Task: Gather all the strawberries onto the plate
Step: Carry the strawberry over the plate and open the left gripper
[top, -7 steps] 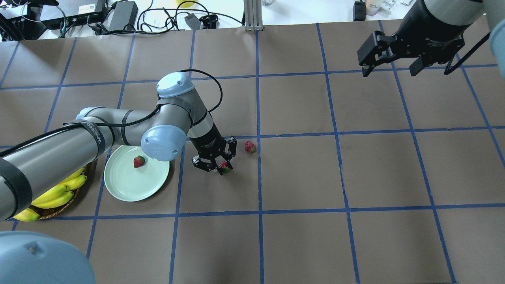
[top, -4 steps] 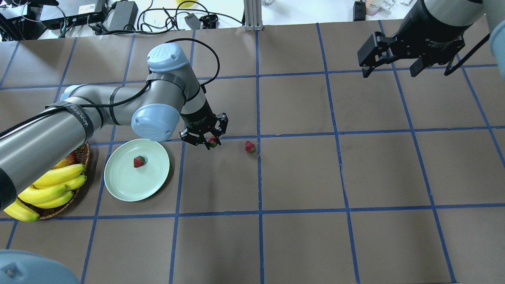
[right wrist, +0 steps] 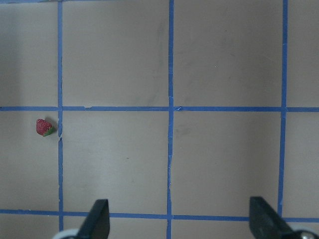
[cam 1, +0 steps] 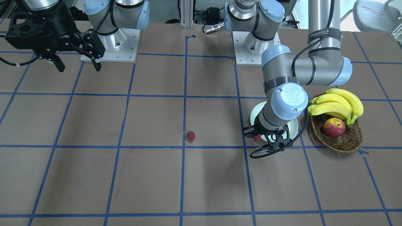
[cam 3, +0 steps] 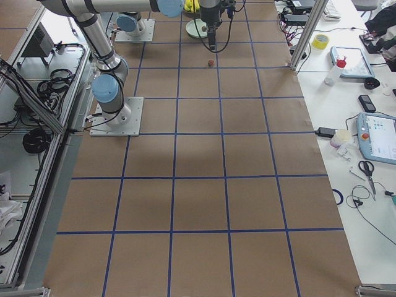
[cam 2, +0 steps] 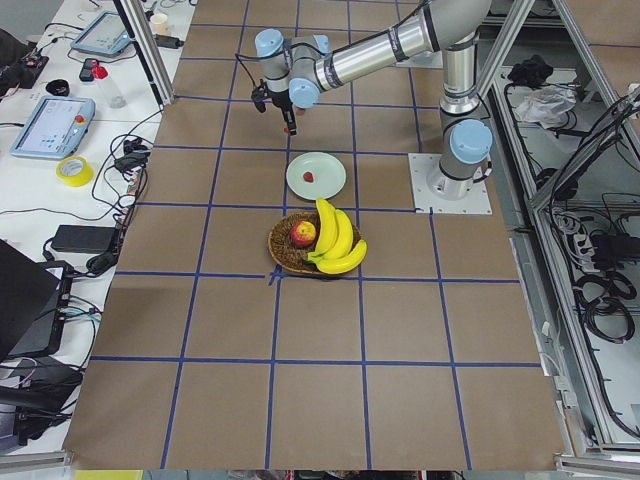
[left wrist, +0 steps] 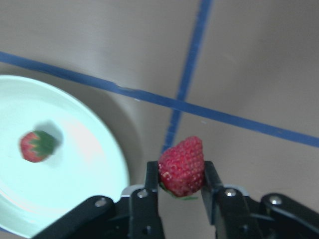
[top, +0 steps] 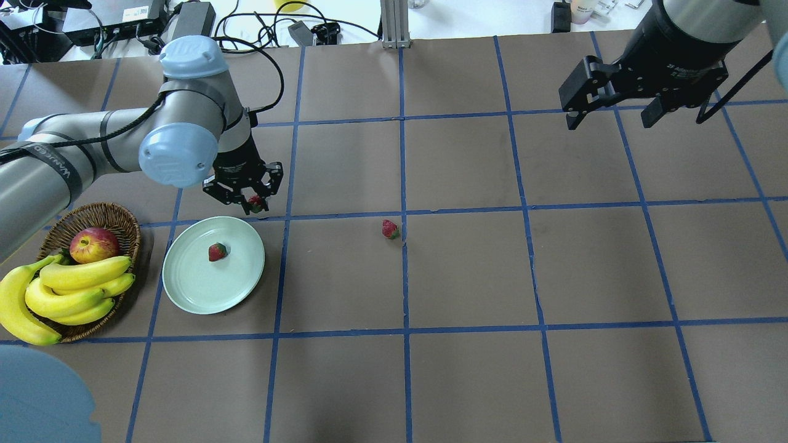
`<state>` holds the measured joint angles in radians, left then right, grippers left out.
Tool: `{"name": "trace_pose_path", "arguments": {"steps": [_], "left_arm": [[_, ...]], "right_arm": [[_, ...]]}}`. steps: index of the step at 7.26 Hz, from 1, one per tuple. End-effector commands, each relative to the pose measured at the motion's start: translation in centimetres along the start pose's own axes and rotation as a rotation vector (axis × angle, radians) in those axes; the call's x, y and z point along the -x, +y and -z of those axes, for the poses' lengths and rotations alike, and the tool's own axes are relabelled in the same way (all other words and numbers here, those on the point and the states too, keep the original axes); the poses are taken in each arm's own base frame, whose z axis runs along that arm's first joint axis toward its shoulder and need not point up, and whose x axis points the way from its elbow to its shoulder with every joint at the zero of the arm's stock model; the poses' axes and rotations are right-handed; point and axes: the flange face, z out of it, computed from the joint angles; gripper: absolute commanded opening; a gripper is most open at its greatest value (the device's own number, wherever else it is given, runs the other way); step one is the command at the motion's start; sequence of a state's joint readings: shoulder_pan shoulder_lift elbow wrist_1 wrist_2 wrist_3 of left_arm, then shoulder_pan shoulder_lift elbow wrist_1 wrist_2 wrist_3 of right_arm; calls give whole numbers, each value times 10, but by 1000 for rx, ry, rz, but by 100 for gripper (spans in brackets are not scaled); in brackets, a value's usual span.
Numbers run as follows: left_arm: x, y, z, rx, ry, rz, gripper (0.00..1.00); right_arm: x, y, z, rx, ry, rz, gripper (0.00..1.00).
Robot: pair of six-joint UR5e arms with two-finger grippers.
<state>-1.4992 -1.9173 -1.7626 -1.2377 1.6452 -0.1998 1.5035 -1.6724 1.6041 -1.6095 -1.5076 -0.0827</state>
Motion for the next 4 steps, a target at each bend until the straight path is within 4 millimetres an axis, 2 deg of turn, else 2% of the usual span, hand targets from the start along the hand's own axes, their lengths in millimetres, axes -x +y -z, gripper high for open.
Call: {"name": "trace_pose_path", "arguments": {"steps": [1, 2, 3, 4], "left_arm": [[45, 5, -34, 90, -22, 22, 0], [45, 16, -53, 131, -25, 18, 73], [45, 19, -55, 126, -22, 25, 100], [43, 17, -44, 97, -6, 29, 100]], "right_arm": [[1, 3, -7, 21, -2, 9, 100], [1, 3, -8, 24, -2, 9, 100], [2, 3, -8, 24, -2, 11, 100], [3, 5, -9, 38, -4, 13, 100]]}}
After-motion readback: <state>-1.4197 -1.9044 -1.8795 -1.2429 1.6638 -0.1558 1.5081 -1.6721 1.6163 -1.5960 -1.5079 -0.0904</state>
